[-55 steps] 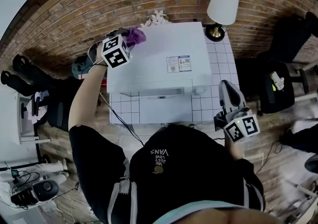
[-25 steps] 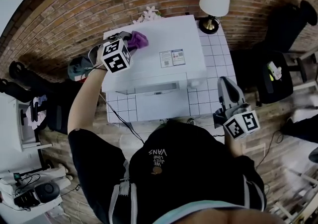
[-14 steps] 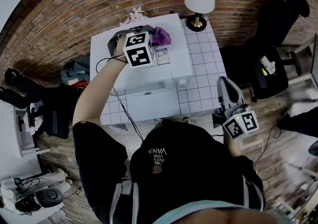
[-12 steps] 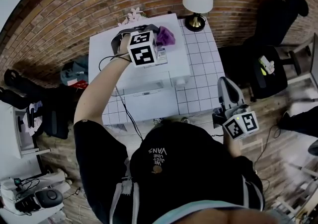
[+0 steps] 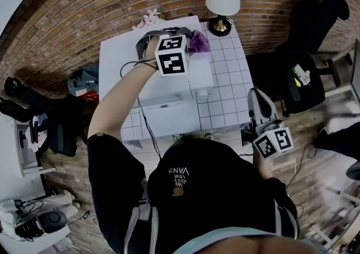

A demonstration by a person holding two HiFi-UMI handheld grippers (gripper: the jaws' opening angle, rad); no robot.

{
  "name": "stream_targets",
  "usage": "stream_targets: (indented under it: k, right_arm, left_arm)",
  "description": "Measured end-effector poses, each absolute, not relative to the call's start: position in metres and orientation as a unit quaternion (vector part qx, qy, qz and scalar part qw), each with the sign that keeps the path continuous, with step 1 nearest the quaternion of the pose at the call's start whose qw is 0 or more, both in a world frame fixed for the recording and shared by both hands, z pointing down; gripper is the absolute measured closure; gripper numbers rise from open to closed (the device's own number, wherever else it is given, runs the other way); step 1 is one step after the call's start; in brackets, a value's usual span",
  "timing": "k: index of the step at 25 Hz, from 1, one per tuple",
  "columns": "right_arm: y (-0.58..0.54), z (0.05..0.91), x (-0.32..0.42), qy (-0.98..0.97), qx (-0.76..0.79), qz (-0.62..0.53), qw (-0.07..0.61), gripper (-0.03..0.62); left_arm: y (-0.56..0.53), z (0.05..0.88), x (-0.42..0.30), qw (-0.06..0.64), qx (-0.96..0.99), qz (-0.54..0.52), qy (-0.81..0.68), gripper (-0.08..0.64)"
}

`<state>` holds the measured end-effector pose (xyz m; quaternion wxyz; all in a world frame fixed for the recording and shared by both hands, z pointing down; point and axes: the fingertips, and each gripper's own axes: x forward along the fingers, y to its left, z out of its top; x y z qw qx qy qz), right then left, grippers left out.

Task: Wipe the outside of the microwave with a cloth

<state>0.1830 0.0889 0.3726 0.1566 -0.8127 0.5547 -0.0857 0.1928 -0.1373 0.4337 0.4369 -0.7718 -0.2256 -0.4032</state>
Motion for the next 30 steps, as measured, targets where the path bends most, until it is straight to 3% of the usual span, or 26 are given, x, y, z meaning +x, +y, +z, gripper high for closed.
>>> stream_targets:
  k: [6,21,30]
  right_arm:
    - [0.053,0.373,0.167,0.588,-0.789,-0.092,0.152,0.588]
    - [-0.047,0.373,0.104,0.666,-0.727,-0.105,0.132,0.588]
    - [-0.059,0.372,0.088,0.670,-0.723,-0.109,0.130,0.588]
  left_arm:
    - [-0.190,0.428,0.134,0.413,-0.784,-0.424,-0.186,0.419]
    - [-0.312,0.438,-0.116,0.324,-0.795,-0.510,-0.055,0.419]
    - [-0.312,0.447,-0.141,0.330,-0.790,-0.511,-0.072,0.419]
